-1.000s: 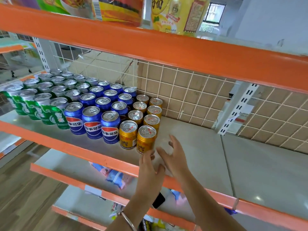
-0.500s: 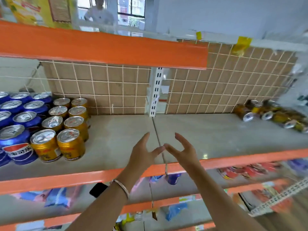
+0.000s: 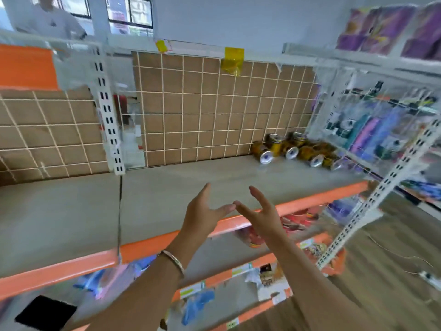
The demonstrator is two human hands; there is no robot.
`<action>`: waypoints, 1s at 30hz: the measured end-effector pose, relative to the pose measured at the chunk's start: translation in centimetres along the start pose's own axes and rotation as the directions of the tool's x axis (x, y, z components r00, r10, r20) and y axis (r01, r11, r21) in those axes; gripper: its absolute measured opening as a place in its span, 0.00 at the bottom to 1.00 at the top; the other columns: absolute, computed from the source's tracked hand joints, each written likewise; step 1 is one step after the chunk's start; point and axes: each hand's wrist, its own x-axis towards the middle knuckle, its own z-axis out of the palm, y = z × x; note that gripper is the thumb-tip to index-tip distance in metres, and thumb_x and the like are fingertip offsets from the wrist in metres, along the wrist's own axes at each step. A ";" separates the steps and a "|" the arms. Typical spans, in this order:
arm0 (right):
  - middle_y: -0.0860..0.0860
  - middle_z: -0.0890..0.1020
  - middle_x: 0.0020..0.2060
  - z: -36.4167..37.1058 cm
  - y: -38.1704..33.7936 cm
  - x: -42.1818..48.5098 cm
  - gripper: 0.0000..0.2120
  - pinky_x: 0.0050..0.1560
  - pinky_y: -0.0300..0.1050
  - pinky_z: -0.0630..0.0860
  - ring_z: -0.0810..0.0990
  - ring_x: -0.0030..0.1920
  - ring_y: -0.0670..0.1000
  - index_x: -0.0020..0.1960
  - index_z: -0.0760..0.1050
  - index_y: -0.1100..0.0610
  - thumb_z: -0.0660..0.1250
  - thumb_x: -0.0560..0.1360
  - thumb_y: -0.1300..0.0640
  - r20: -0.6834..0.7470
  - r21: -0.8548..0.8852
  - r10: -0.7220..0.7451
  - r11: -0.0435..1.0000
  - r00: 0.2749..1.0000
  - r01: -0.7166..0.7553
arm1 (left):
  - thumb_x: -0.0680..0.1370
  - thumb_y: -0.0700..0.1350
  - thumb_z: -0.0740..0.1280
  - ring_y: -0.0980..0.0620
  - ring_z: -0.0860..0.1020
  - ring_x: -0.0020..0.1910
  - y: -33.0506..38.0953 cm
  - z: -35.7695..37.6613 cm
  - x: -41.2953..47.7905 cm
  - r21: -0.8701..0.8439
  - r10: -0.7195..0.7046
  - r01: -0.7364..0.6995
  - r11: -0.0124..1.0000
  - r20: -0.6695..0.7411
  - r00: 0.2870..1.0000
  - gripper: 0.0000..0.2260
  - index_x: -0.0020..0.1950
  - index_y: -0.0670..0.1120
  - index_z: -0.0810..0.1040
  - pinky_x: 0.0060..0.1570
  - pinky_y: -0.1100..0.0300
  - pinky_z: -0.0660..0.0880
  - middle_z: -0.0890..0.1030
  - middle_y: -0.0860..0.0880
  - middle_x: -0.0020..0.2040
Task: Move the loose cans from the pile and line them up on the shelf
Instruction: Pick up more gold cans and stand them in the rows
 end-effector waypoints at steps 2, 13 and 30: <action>0.62 0.73 0.66 -2.5 0.7 1.0 0.31 0.51 0.45 0.74 0.74 0.63 0.61 0.72 0.66 0.52 0.73 0.71 0.51 -0.003 -0.010 0.006 1.000 1.000 -0.006 | 0.69 0.54 0.75 0.50 0.63 0.73 1.1 2.4 0.8 0.001 -0.017 0.017 1.000 0.004 1.000 0.41 0.75 0.44 0.60 0.66 0.63 0.60 0.64 0.46 0.75; 0.48 0.69 0.70 -9.1 4.8 9.0 0.32 0.69 0.43 0.63 0.66 0.71 0.48 0.73 0.64 0.52 0.70 0.73 0.47 -0.048 0.021 0.018 1.000 0.999 -0.017 | 0.66 0.57 0.75 0.50 0.61 0.74 3.9 11.3 8.8 -0.028 -0.029 0.032 0.999 0.089 0.996 0.46 0.76 0.44 0.57 0.71 0.55 0.62 0.61 0.46 0.76; 0.51 0.75 0.64 -12.8 7.2 27.6 0.23 0.59 0.40 0.68 0.72 0.62 0.48 0.67 0.70 0.55 0.68 0.75 0.50 -0.094 0.053 0.123 0.992 0.988 -0.118 | 0.72 0.52 0.71 0.54 0.78 0.49 5.7 19.6 25.9 -0.067 -0.099 0.112 0.991 0.171 0.980 0.13 0.55 0.50 0.78 0.50 0.59 0.75 0.81 0.52 0.50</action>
